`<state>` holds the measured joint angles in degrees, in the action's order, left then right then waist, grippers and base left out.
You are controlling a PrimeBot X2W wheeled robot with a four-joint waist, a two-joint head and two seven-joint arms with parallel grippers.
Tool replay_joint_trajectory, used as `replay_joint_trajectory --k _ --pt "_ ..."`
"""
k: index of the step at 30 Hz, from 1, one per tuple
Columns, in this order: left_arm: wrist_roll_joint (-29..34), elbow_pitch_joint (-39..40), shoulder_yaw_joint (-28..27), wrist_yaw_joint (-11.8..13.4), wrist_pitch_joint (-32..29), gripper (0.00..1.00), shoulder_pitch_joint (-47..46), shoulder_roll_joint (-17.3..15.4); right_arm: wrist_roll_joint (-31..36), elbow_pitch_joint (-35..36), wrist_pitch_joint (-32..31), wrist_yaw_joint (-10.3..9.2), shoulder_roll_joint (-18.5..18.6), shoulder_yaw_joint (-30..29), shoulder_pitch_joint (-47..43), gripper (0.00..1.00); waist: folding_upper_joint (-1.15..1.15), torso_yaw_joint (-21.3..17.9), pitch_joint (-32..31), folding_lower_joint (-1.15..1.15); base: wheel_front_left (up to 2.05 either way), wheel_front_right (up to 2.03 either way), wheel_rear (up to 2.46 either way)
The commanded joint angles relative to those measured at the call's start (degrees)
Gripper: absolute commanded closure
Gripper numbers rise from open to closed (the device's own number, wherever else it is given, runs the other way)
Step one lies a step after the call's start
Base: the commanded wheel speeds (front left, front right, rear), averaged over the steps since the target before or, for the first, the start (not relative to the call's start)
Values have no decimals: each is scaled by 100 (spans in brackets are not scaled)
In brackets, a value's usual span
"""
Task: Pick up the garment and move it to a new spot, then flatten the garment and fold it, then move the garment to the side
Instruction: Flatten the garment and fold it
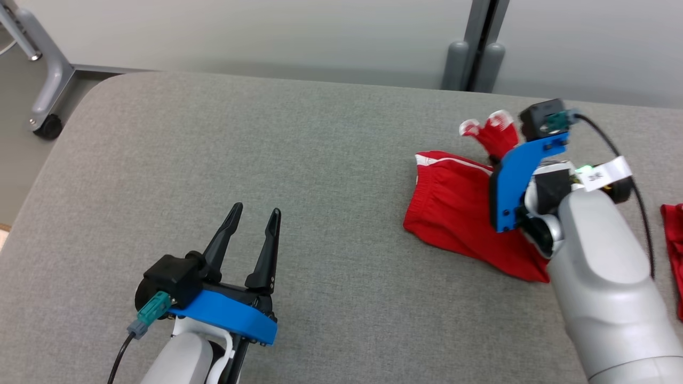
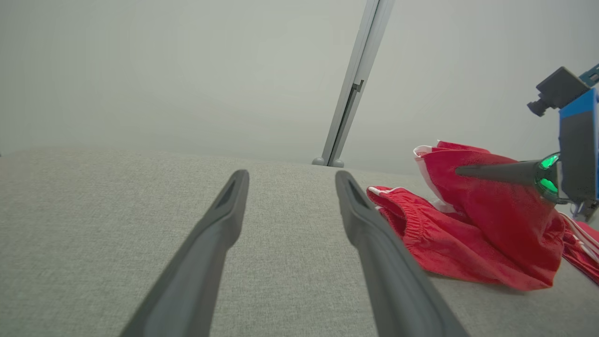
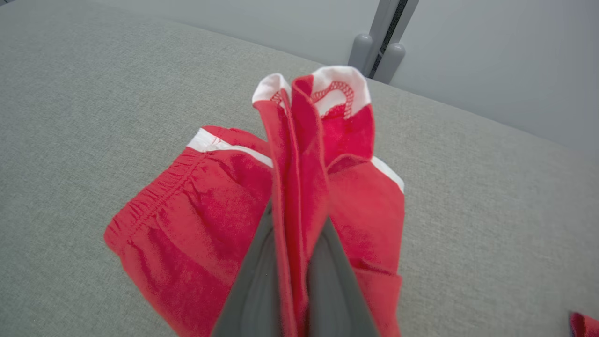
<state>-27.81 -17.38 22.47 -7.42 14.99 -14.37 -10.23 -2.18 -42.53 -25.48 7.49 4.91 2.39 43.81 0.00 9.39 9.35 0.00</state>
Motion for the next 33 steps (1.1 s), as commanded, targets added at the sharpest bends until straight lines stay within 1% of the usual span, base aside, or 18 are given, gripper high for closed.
replay_joint_trajectory --k 1,4,9,11,12,14,18,21,23,28,30,33 --pt "-41 4 -20 -3 24 0 -104 13 -25 -8 -29 2 1 23 -25 100 0 45 41 0 0 0 0" --pt "-46 -3 19 -3 24 0 -166 49 -52 -144 -101 2 -125 249 34 100 0 133 102 0 0 0 0" --pt "-84 -17 67 -3 24 0 -254 80 -248 -421 29 2 -198 518 85 100 0 259 194 0 0 0 0" --pt "-93 -25 29 -3 24 0 -273 72 -566 -467 37 2 -202 795 79 81 0 277 213 0 0 0 0" --pt "-107 -22 10 -3 24 0 -274 63 -675 -474 74 2 -200 883 83 0 0 274 221 0 0 0 0" --pt "-115 -8 -40 -3 24 0 -269 46 -874 -432 160 2 -190 1033 111 0 0 242 232 0 0 0 0" --pt "-62 -6 -126 -4 24 0 -172 31 -1545 -128 343 2 -192 1226 102 0 0 127 179 0 0 0 0" --pt "-37 -19 -191 -4 24 0 -83 42 -1826 189 473 2 -187 1194 49 0 0 5 101 0 0 0 0" --pt "-32 -23 -217 -4 24 0 -43 52 -1788 397 572 2 -132 1058 -58 0 0 -77 38 0 0 0 0" --pt "-33 -39 -191 -4 24 0 32 68 -1477 821 807 2 289 432 -575 0 0 -191 -93 0 0 0 0" --pt "-39 -40 -163 -4 24 0 39 66 -1256 914 856 2 426 183 -843 0 0 -213 -118 0 0 0 0" --pt "-48 -43 -122 -4 24 0 34 57 -941 994 972 2 515 -88 -1182 0 0 -233 -119 0 0 0 0"
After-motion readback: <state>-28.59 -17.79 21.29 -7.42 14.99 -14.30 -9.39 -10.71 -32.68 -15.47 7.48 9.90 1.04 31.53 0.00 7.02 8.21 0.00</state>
